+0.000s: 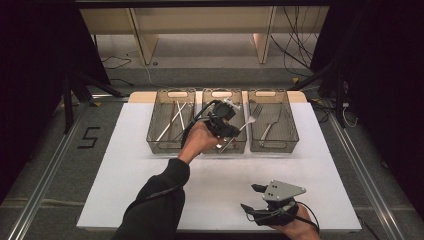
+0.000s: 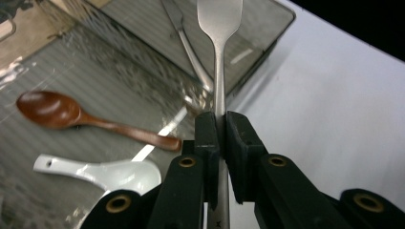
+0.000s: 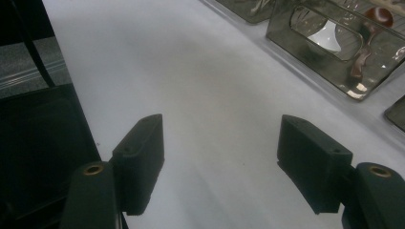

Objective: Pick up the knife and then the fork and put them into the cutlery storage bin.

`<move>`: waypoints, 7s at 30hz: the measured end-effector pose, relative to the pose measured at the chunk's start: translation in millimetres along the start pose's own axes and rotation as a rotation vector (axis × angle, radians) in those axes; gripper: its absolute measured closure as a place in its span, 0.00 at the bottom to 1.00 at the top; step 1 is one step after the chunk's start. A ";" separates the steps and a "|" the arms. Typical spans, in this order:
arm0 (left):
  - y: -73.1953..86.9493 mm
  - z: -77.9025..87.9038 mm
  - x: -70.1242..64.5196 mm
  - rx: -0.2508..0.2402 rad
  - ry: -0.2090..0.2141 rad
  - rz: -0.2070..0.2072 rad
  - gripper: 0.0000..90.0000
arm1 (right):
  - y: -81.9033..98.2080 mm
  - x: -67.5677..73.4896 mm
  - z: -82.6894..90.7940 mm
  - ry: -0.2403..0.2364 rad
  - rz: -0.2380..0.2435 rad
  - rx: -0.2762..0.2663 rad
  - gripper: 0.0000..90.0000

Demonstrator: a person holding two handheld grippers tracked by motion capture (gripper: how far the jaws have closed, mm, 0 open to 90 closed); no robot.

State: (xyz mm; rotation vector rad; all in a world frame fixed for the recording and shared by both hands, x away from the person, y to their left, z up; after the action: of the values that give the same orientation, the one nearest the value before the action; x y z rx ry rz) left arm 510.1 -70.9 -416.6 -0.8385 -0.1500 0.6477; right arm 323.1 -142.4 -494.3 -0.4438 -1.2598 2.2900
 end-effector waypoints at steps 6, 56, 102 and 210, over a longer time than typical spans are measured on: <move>-22.8 -24.0 1.0 -0.028 -0.002 0.025 0.92 | 0.1 0.4 0.1 -0.005 -0.004 -0.003 0.37; -59.4 -103.2 4.4 -0.118 -0.005 0.166 0.92 | -2.1 1.8 4.9 -0.015 -0.007 -0.019 0.37; 5.8 27.6 37.9 -0.222 0.038 0.187 0.31 | 2.6 -7.0 1.1 0.005 -0.047 -0.015 0.37; 204.0 115.1 8.1 -0.368 -0.016 0.139 0.20 | 1.8 -28.0 10.9 0.035 -0.235 -0.133 0.30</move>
State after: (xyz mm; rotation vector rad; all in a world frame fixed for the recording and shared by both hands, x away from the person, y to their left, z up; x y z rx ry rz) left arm 377.3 107.8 -489.7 -1.2057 -0.2306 0.7701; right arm 340.4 -166.4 -488.8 -0.3589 -1.3745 2.0043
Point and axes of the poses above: each handheld gripper's, and its own axes: z roughly backward along the jaws, y roughly out of its underside, x roughly to its left, the point moved 9 cm from there along -z, roughly forward along the jaws, and after that the axes turned 5 degrees about -x, right-handed, at the moved point
